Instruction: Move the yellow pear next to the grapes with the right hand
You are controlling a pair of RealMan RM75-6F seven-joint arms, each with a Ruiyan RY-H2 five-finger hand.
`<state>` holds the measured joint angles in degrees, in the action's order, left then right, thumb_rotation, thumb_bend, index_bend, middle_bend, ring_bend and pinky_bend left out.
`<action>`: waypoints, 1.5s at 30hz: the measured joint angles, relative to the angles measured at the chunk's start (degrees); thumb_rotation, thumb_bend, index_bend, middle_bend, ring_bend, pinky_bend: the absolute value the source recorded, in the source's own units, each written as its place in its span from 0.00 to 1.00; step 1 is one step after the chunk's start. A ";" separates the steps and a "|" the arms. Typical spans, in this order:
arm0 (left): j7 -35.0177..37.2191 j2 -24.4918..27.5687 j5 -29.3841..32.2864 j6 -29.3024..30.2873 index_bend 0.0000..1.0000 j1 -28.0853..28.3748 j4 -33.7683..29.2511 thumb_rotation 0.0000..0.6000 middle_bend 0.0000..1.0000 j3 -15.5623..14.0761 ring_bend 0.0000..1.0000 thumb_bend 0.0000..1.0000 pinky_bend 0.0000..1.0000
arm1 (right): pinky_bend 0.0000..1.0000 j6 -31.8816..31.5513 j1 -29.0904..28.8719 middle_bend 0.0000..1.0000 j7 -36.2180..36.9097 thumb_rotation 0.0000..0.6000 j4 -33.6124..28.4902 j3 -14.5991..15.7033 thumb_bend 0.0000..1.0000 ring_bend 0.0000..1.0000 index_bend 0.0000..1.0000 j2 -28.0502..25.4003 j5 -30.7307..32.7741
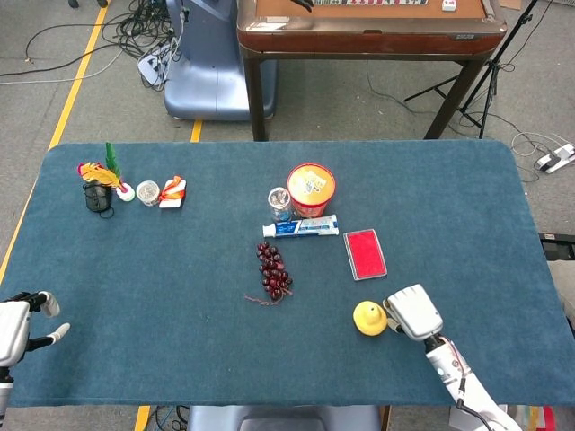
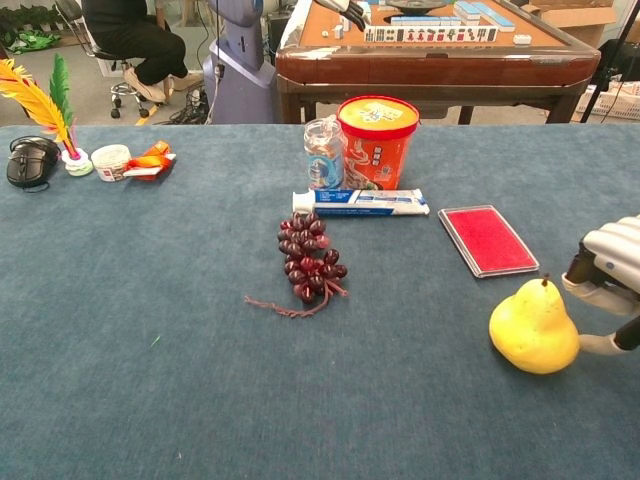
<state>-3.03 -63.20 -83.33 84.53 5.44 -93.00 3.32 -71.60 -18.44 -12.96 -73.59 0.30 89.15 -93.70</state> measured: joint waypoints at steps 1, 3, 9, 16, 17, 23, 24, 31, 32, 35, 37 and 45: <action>0.00 0.04 0.04 -0.04 0.62 0.00 -0.07 1.00 0.58 -0.01 0.51 0.12 0.61 | 1.00 0.11 -0.17 1.00 -0.36 1.00 -0.08 -0.14 0.00 1.00 1.00 0.18 0.07; 0.00 0.15 0.15 -0.09 0.62 -0.03 -0.19 1.00 0.58 0.00 0.51 0.12 0.61 | 1.00 0.59 -0.74 1.00 -1.13 1.00 -0.34 -0.57 0.00 1.00 1.00 0.82 0.37; -0.04 0.39 0.58 -0.35 0.62 -0.07 -0.35 1.00 0.58 0.01 0.51 0.12 0.61 | 1.00 2.37 -2.65 1.00 -2.88 1.00 -0.68 -1.64 0.00 1.00 1.00 2.57 1.19; -0.18 0.65 0.86 -0.54 0.62 -0.11 -0.65 1.00 0.58 0.01 0.51 0.12 0.61 | 1.00 4.40 -4.93 1.00 -4.69 1.00 -1.33 -2.78 0.00 1.00 1.00 4.41 2.10; -0.22 0.66 0.92 -0.59 0.62 -0.12 -0.65 1.00 0.58 0.00 0.51 0.12 0.61 | 1.00 4.57 -5.28 1.00 -4.91 1.00 -1.43 -2.95 0.00 1.00 1.00 4.79 2.19; -0.12 0.89 1.04 -0.79 0.62 -0.13 -0.92 1.00 0.58 -0.05 0.51 0.12 0.61 | 1.00 5.50 -6.71 1.00 -5.57 1.00 -1.87 -3.28 0.00 1.00 1.00 6.29 2.53; -0.13 0.91 1.02 -0.79 0.62 -0.14 -0.95 1.00 0.58 -0.06 0.51 0.12 0.61 | 1.00 5.54 -6.89 1.00 -5.61 1.00 -1.91 -3.36 0.00 1.00 1.00 6.45 2.59; -0.13 1.01 1.27 -1.09 0.62 -0.12 -0.98 1.00 0.58 -0.09 0.51 0.12 0.61 | 1.00 4.13 -6.96 1.00 -6.30 1.00 -2.61 -3.16 0.00 1.00 1.00 5.44 2.24; -0.13 1.01 1.35 -1.18 0.62 -0.10 -0.99 1.00 0.58 -0.08 0.51 0.12 0.61 | 1.00 3.73 -6.79 1.00 -6.42 1.00 -3.05 -2.98 0.00 1.00 1.00 4.84 2.09; -0.36 0.99 1.33 -1.34 0.62 -0.04 -1.02 1.00 0.58 -0.16 0.51 0.12 0.61 | 1.00 3.00 -6.27 1.00 -6.75 1.00 -4.62 -2.30 0.00 1.00 1.00 3.21 1.68; -0.60 0.93 1.20 -1.42 0.62 0.00 -1.09 1.00 0.58 -0.26 0.51 0.12 0.61 | 1.00 2.49 -5.84 1.00 -7.01 1.00 -6.16 -1.63 0.00 1.00 1.00 1.95 1.29; -1.89 1.06 0.57 -1.54 0.62 0.12 -1.93 1.00 0.58 -0.67 0.51 0.12 0.61 | 1.00 0.96 -4.56 1.00 -8.94 1.00 -10.95 2.56 0.00 1.00 1.00 -0.52 -3.02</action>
<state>-4.92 -62.14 -82.76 82.99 5.55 -94.93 2.66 -70.65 -23.00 -21.90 -84.54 2.86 88.63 -96.72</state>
